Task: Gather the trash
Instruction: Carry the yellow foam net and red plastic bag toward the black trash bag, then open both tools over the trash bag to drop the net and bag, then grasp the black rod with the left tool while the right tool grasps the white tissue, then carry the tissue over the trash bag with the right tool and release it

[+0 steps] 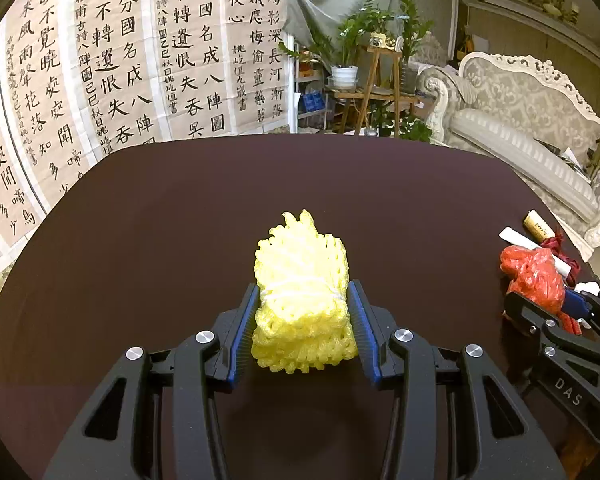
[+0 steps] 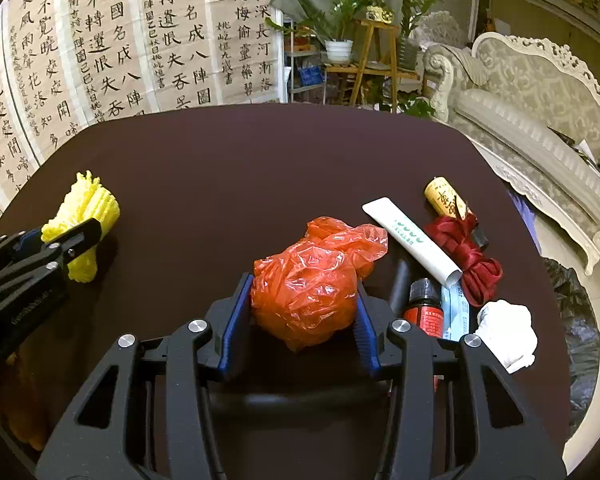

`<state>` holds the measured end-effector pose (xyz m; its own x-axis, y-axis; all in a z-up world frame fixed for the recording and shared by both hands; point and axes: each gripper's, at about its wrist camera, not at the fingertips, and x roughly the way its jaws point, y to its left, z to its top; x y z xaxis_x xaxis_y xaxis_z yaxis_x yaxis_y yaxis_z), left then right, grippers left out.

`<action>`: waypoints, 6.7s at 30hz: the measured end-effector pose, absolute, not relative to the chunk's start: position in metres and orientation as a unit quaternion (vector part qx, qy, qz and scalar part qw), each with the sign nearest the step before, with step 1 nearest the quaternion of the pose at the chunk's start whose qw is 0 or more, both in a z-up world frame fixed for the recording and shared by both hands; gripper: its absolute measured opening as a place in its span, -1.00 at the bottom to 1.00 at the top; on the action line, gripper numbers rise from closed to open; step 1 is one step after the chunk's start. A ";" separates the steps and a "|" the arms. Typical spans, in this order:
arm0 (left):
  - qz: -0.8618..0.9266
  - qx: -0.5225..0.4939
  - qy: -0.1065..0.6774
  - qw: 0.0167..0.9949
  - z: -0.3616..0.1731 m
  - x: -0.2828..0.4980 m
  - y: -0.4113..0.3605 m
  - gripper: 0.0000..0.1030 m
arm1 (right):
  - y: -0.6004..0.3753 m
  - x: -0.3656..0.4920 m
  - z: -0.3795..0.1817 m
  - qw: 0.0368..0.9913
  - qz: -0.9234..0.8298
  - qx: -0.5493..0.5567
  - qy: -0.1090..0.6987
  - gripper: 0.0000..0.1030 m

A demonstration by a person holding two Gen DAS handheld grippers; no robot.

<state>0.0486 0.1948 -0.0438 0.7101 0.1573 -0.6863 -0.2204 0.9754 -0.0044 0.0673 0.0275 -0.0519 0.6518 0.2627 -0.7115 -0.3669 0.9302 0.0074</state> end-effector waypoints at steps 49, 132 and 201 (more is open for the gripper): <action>-0.152 0.058 0.334 0.928 -0.028 0.082 -0.103 -0.14 | -0.268 0.046 -0.036 0.944 -0.067 0.037 0.321 -0.12; -0.089 0.071 0.430 0.896 -0.068 0.048 0.061 -0.40 | -0.136 0.038 -0.032 0.938 0.052 0.010 0.343 0.13; -0.151 0.028 0.322 0.934 -0.011 0.057 -0.052 -0.75 | -0.237 0.030 -0.024 0.947 -0.056 0.032 0.315 -0.49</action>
